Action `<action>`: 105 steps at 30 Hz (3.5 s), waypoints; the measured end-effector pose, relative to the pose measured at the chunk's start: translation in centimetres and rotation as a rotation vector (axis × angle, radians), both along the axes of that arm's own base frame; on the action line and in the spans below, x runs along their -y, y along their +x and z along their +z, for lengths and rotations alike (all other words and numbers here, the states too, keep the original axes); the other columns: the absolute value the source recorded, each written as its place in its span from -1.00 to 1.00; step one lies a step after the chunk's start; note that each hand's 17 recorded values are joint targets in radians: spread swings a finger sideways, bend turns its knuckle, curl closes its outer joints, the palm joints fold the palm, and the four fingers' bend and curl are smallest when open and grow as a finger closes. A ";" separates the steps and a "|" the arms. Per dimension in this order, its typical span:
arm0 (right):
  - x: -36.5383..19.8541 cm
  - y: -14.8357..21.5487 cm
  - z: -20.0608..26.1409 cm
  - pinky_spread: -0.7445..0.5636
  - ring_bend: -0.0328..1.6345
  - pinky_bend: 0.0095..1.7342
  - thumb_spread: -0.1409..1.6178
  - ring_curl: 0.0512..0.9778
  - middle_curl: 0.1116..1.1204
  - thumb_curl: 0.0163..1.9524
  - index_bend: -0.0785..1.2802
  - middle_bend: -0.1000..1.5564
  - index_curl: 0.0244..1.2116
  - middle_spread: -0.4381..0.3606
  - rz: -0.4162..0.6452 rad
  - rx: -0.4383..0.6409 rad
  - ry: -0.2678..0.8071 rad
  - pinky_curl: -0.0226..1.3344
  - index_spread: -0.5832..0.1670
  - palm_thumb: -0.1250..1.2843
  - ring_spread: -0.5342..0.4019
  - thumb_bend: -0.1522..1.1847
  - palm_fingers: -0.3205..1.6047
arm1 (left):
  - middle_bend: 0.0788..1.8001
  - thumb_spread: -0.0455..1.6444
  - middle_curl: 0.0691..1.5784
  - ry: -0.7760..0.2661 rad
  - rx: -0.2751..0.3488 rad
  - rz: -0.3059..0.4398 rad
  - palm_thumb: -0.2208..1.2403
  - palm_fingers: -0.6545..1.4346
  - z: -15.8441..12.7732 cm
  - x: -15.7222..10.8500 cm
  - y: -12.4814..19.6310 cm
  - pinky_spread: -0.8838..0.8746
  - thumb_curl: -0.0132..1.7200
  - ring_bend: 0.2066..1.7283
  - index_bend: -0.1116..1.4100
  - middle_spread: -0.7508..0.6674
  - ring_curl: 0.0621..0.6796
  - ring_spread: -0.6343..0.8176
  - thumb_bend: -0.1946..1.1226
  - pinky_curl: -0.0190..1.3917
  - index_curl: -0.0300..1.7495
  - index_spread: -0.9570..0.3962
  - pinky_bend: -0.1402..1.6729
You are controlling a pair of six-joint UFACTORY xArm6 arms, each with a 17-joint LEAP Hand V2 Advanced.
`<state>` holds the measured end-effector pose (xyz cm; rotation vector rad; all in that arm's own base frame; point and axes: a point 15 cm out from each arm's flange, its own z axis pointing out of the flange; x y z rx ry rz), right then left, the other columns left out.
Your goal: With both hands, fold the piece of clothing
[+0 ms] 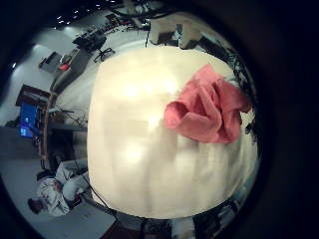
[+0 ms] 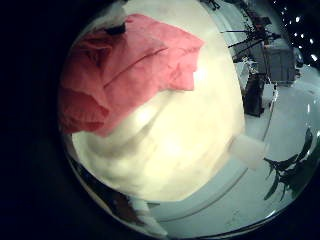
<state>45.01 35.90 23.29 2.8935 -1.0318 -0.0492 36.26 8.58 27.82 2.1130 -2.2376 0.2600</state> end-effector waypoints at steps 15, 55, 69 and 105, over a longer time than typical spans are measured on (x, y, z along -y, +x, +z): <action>0.0 0.6 5.7 0.49 -0.31 -0.20 0.15 -0.52 -0.64 -0.40 -0.69 -0.67 -0.65 0.11 -0.001 -0.006 0.191 -0.52 -0.64 0.59 0.44 -0.81 -0.73 | -0.88 0.11 -0.71 -0.001 0.003 -0.007 -0.63 -0.39 0.0 0.7 -0.3 0.63 -0.63 -0.74 -0.64 0.49 -0.46 0.65 -0.75 -0.51 -0.64 0.46 -0.60; 2.0 2.1 8.1 0.54 -0.31 -0.25 0.13 -0.54 -0.70 -0.36 -0.69 -0.67 -0.76 0.04 -0.026 0.033 0.219 -0.53 -0.58 0.51 0.34 -0.81 -0.73 | -0.87 0.14 -0.68 0.035 0.102 0.141 -0.57 -0.37 -2.0 1.7 3.2 0.63 -0.63 -0.72 -0.64 0.53 -0.46 0.63 -0.75 -0.51 -0.64 0.49 -0.58; 10.4 4.5 15.1 0.56 -0.33 -0.28 0.14 -0.56 -0.69 -0.35 -0.68 -0.67 -0.73 0.09 -0.165 0.124 0.253 -0.54 -0.53 0.51 0.37 -0.81 -0.72 | -0.88 0.16 -0.68 0.037 0.071 0.092 -0.55 -0.37 -6.0 4.1 6.3 0.62 -0.63 -0.73 -0.62 0.48 -0.46 0.62 -0.75 -0.52 -0.62 0.50 -0.59; 17.0 -0.1 17.6 0.56 -0.40 -0.35 0.15 -0.57 -0.67 -0.35 -0.67 -0.66 -0.68 0.10 -0.253 0.101 0.236 -0.54 -0.48 0.50 0.39 -0.81 -0.69 | -0.88 0.16 -0.75 0.121 0.011 0.047 -0.62 -0.41 -3.5 1.8 7.3 0.65 -0.64 -0.75 -0.64 0.54 -0.49 0.66 -0.75 -0.52 -0.63 0.51 -0.59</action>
